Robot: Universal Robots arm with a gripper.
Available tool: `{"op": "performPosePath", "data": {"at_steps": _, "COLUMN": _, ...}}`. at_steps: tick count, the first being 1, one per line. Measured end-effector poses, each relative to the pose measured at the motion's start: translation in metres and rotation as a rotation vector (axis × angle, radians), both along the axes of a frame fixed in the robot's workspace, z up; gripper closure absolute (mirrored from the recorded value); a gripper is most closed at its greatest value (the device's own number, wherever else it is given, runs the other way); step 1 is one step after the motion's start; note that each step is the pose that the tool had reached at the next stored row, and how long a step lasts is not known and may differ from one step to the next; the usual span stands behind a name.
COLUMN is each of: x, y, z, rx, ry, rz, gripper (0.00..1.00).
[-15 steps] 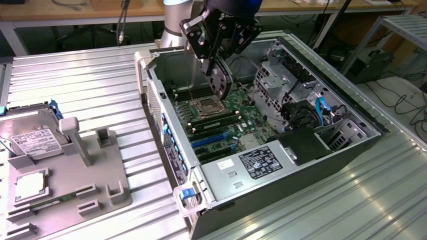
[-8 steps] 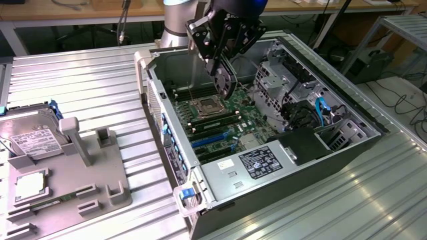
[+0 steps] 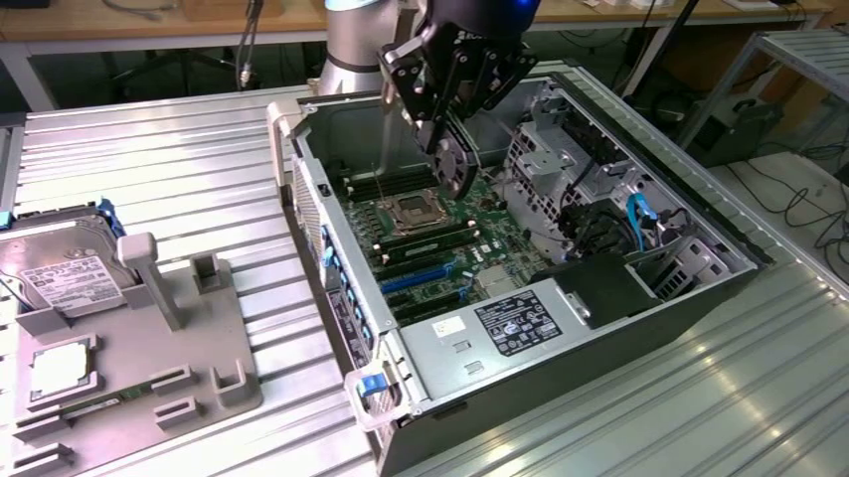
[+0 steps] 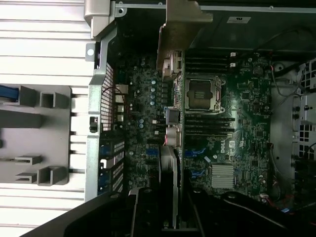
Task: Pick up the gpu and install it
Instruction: 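Pick up the gpu and move the gpu toward the slot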
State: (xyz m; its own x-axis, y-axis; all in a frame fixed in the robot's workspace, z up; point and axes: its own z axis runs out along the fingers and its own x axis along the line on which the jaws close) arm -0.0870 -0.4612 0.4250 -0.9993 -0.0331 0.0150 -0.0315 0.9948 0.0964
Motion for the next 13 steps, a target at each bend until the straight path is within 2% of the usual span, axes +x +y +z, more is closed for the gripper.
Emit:
{"op": "performPosePath", "data": {"at_steps": 4, "x": 0.0039, "y": 0.0003, "z": -0.0008, "rx": -0.0108, "ry": -0.0013, "rz": -0.001, "gripper": 0.73}}
{"op": "performPosePath", "data": {"at_steps": 9, "x": 0.0074, "y": 0.0011, "z": -0.0020, "rx": -0.0230, "ry": -0.0084, "rz": -0.013, "gripper": 0.73}}
{"op": "performPosePath", "data": {"at_steps": 13, "x": 0.0089, "y": 0.0012, "z": -0.0032, "rx": -0.0256, "ry": -0.0123, "rz": -0.017, "gripper": 0.73}}
